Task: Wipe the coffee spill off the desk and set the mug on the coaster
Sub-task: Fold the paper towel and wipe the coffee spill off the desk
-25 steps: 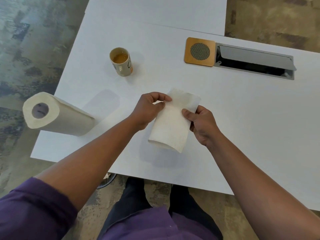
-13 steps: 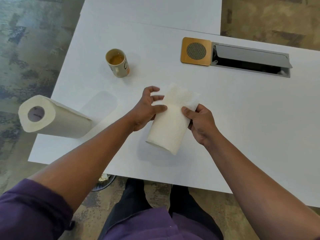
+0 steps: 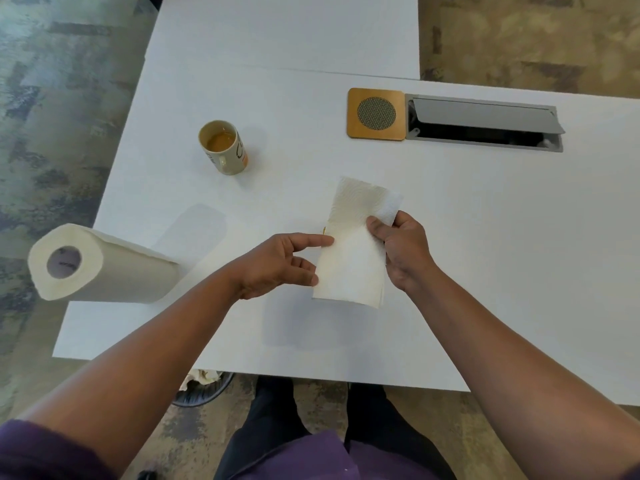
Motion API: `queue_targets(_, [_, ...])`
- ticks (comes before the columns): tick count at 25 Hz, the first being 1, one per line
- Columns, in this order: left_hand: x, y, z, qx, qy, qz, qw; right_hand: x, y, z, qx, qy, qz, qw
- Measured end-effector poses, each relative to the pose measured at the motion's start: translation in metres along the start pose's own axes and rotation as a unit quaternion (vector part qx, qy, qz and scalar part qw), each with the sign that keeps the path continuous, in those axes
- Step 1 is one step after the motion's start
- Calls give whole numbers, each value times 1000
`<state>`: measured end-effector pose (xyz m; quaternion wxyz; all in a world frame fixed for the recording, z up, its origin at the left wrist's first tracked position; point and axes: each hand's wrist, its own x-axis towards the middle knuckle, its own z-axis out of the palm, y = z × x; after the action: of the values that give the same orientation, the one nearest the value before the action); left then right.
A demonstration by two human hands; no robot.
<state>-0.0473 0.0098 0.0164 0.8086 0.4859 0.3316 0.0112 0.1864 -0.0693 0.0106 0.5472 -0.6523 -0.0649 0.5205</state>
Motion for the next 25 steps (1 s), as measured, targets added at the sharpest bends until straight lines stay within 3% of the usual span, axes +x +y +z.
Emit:
queue_targets(6, [3, -6, 1, 13, 8, -42, 999, 6, 2, -1, -1, 18, -1, 1000])
queue_targets(13, [6, -17, -8, -21, 77, -18, 997, 13, 8, -20, -5, 54, 10, 998])
queue_targets(17, [12, -16, -14, -118, 182, -5, 976, 10, 17, -34, 22, 57, 42, 997])
queue_targets(21, [25, -26, -3, -304, 245, -38, 920, 4, 36, -41, 55, 27, 111, 992])
queue_targets(25, [38, -54, 21, -225, 285, -83, 928, -8, 66, -46, 96, 21, 153, 983])
